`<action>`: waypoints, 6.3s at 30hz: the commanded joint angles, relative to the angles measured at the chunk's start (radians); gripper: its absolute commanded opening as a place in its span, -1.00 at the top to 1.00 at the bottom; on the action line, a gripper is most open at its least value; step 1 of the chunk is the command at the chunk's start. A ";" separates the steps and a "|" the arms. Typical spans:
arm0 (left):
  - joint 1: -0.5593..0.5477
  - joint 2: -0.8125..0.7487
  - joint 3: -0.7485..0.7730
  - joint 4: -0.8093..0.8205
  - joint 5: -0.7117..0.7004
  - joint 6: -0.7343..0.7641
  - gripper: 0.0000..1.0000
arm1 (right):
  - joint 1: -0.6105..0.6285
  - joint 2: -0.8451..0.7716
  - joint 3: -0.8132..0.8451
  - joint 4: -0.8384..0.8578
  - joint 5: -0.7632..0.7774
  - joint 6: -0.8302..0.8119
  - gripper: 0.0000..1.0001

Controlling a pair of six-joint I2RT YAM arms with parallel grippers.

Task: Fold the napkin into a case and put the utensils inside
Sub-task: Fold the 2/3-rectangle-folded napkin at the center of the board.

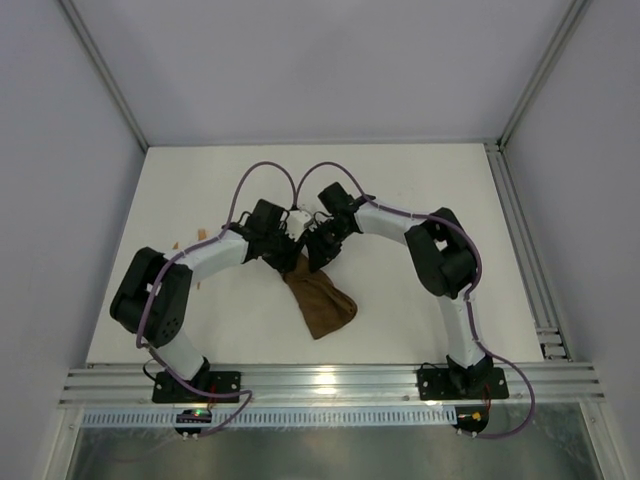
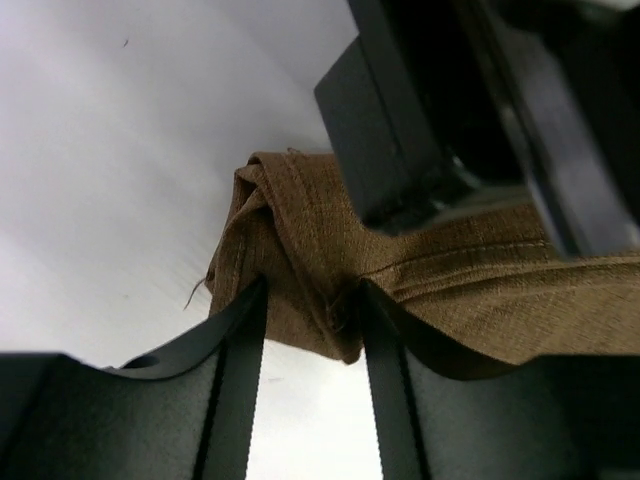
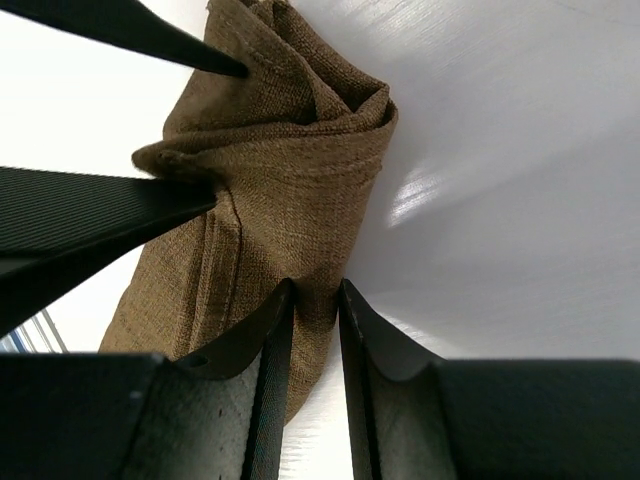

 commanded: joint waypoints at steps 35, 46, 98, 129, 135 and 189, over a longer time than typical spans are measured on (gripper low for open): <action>0.009 0.003 0.024 -0.030 0.130 -0.012 1.00 | 0.197 -0.637 -0.934 1.340 0.461 -0.029 -0.21; 0.011 0.007 0.036 -0.042 0.147 -0.017 1.00 | 0.277 -0.532 -0.827 1.115 0.422 -0.193 -0.20; -0.093 0.003 0.038 -0.099 -0.074 0.112 0.17 | 0.276 -0.442 -0.839 1.154 0.527 0.043 0.94; -0.093 0.024 0.102 -0.124 -0.030 -0.014 0.92 | 0.317 -0.431 -0.667 0.896 0.676 0.175 0.94; -0.092 0.021 0.095 -0.101 -0.080 -0.032 0.93 | 0.316 -0.367 -0.661 0.959 0.581 0.325 0.94; 0.126 -0.062 0.061 -0.039 0.232 -0.082 0.11 | 0.314 -0.290 -0.660 0.882 0.736 0.448 0.94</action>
